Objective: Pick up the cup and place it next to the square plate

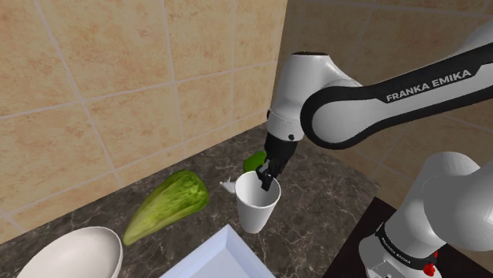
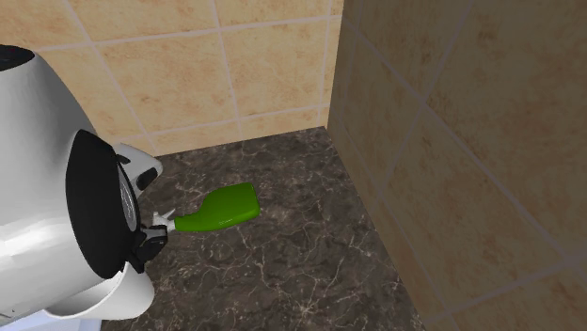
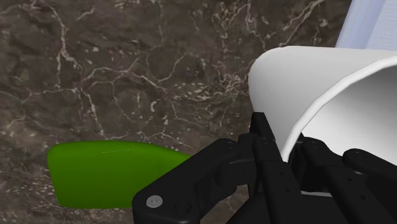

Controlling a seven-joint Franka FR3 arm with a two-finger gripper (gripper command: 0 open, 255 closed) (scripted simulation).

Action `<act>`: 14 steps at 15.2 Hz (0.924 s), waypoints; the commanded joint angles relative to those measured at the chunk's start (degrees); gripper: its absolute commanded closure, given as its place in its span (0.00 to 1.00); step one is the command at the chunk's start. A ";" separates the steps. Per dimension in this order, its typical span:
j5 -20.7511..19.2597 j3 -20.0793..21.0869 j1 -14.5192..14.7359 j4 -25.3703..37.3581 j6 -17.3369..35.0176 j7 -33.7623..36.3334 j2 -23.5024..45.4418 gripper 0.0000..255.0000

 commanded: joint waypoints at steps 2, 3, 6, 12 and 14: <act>0.26 0.11 0.09 -0.88 1.32 -0.28 0.39 1.00; 0.26 0.11 0.09 -0.87 1.32 -0.28 0.39 1.00; 0.26 0.11 0.09 -0.87 1.32 -0.28 0.40 1.00; 0.26 0.11 0.08 -0.86 1.31 -0.27 0.40 0.00; 0.26 0.11 0.08 -0.86 1.31 -0.27 0.40 0.00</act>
